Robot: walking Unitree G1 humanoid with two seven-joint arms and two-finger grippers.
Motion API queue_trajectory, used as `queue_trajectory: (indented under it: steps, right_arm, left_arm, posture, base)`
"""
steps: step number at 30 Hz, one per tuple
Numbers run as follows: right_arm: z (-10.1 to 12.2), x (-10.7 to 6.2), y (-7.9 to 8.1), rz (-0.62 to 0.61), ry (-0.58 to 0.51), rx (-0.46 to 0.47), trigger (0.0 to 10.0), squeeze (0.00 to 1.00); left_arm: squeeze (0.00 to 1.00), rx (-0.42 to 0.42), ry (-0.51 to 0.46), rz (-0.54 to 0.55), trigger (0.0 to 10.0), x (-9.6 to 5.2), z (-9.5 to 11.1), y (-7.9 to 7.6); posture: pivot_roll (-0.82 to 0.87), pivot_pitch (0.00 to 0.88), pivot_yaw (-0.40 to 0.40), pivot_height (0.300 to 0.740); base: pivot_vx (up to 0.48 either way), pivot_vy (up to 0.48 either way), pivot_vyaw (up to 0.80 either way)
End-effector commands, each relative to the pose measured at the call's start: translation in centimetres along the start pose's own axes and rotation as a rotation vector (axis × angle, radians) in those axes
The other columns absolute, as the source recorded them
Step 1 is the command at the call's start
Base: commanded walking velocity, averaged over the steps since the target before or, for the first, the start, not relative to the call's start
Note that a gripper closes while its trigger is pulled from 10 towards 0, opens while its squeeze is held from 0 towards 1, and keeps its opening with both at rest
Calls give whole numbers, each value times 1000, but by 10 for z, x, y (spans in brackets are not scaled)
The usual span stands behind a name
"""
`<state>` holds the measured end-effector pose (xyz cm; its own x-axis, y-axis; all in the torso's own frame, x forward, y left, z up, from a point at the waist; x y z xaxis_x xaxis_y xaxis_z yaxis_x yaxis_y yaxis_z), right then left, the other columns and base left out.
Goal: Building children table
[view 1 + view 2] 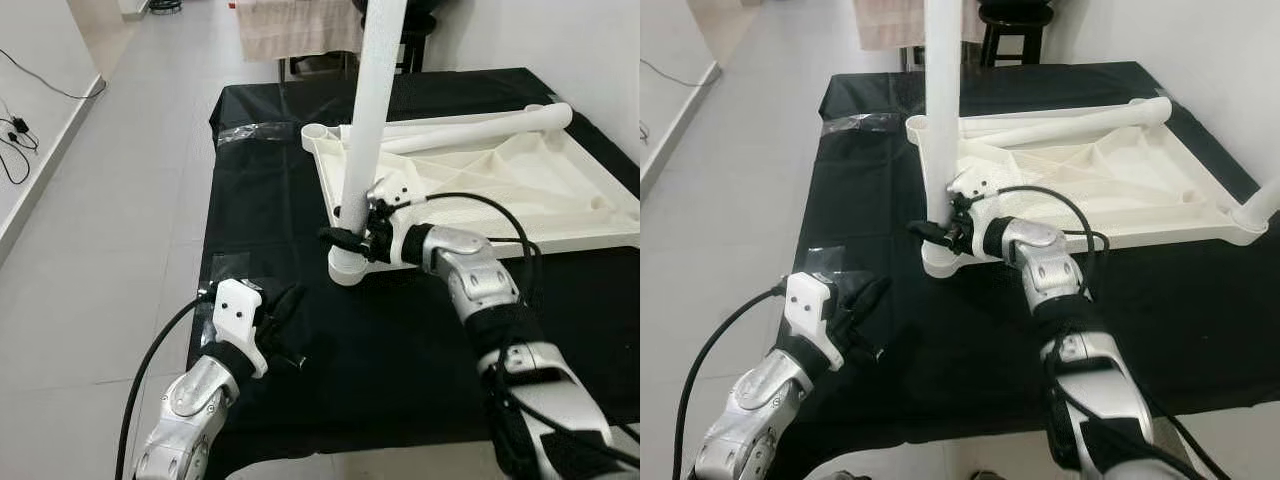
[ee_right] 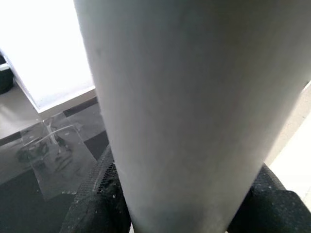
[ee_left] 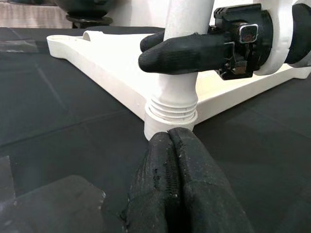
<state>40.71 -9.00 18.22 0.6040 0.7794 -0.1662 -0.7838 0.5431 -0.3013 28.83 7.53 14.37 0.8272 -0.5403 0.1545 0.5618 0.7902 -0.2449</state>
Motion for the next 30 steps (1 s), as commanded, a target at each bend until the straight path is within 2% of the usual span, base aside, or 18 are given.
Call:
queue_trajectory:
  steps: [1, 8, 10, 12, 14, 15, 16, 17, 18, 19, 20, 21, 23, 25, 27, 28, 29, 30]
  right_arm:
    - [11, 2, -2, 22, -53, 10, 0, 0]
    - [3, -7, -11, -24, -40, -20, 0, 0]
    - [-6, -16, -14, -57, 3, -77, 0, 0]
    - [-14, -28, -26, -169, 48, -70, 0, 0]
    - [-28, -39, -37, -353, 126, -42, 0, 0]
    - [-28, -39, -37, -353, 126, -42, 0, 0]
    - [-37, -48, -42, -574, 171, -1, 0, 0]
    - [-53, -47, -15, -686, 198, 94, 0, 0]
    - [-63, -46, 14, -730, 216, 151, 0, 0]
    - [-63, -46, 14, -730, 216, 151, 0, 0]
    - [-67, -45, 34, -749, 222, 190, 0, 0]
    - [-70, -37, 51, -691, 239, 157, 0, 0]
    - [-50, -25, 32, -671, 175, 62, 0, 0]
    - [-49, -20, 20, -658, 183, 55, 0, 0]
    - [-56, -13, 26, -599, 200, 77, 0, 0]
    - [-54, -12, 27, -600, 196, 79, 4784, 0]
    - [-51, -10, 28, -585, 187, 85, 10000, 0]
    - [-47, -9, 27, -581, 171, 90, 10000, 0]
  left_arm:
    - [0, -14, 14, 8, 10000, -2, -6, 0]
    - [0, -21, 15, 3, 10000, -3, -6, -2]
    - [0, -21, 15, 3, 10000, -4, -5, -2]
    - [0, -20, 15, 4, 10000, -5, -5, -1]
    - [0, -20, 17, 3, 10000, -6, -5, -1]
    - [0, -20, 17, 3, 10000, -6, -5, -1]
    - [0, -19, 17, 3, 10000, -7, -4, 0]
    - [0, -18, 17, 3, 10000, -7, -3, 1]
    - [0, -18, 18, 2, 10000, -6, -3, 1]
    - [0, -18, 18, 2, 10000, -6, -3, 1]
    - [0, -17, 18, 1, 10000, -6, -3, 1]
    - [0, -17, 19, 1, 10000, -6, -3, 2]
    - [0, -20, 21, 3, 10000, -6, -4, 2]
    - [0, -21, 23, -4, 10000, -5, -4, 1]
    - [0, -22, 21, -2, 10000, -4, -4, 1]
    - [0, -15, 16, 6, 10000, -4, -3, 2]
    - [0, -11, 12, 13, 10000, -4, -3, 2]
    - [0, -10, 9, 16, 10000, -4, -2, 3]
  posture:
    - [47, 100, -31, 740]
    - [35, 108, -31, 740]
    - [32, 115, -29, 740]
    - [21, 121, -24, 740]
    - [11, 122, -27, 740]
    - [11, 122, -27, 740]
    - [-6, 130, -18, 740]
    - [-5, 136, -12, 740]
    - [-2, 137, -12, 740]
    - [-2, 137, -12, 740]
    - [-1, 136, -11, 740]
    - [-4, 130, -5, 740]
    - [-6, 124, -12, 740]
    - [5, 124, -28, 740]
    - [9, 126, -27, 740]
    - [10, 126, -28, 740]
    - [10, 126, -28, 740]
    - [7, 127, -26, 740]
  base:
    - [0, 0, 0]
    - [0, 0, 0]
    - [0, 0, 0]
    - [0, 0, 0]
    - [0, 0, 0]
    - [0, 0, 0]
    - [0, 0, 0]
    - [0, 0, 0]
    - [0, 0, 0]
    - [0, 0, 0]
    - [0, 0, 0]
    - [0, 0, 0]
    - [0, 0, 0]
    - [0, 0, 0]
    - [0, 0, 0]
    - [0, 0, 0]
    - [0, 0, 0]
    - [0, 0, 0]
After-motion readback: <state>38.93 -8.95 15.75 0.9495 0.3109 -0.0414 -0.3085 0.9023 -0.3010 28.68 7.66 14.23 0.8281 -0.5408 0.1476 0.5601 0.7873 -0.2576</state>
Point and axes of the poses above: a point about 5 cm out from each wrist's last joint towards the gripper, its own x axis pointing out of the wrist towards the gripper, its own z axis along the axis of the wrist's last joint, y = z × x, the point moved 5 cm from there along x, pointing out of the wrist towards the gripper, and after that the axes turned 12 degrees about -x, right-handed, at the moved point
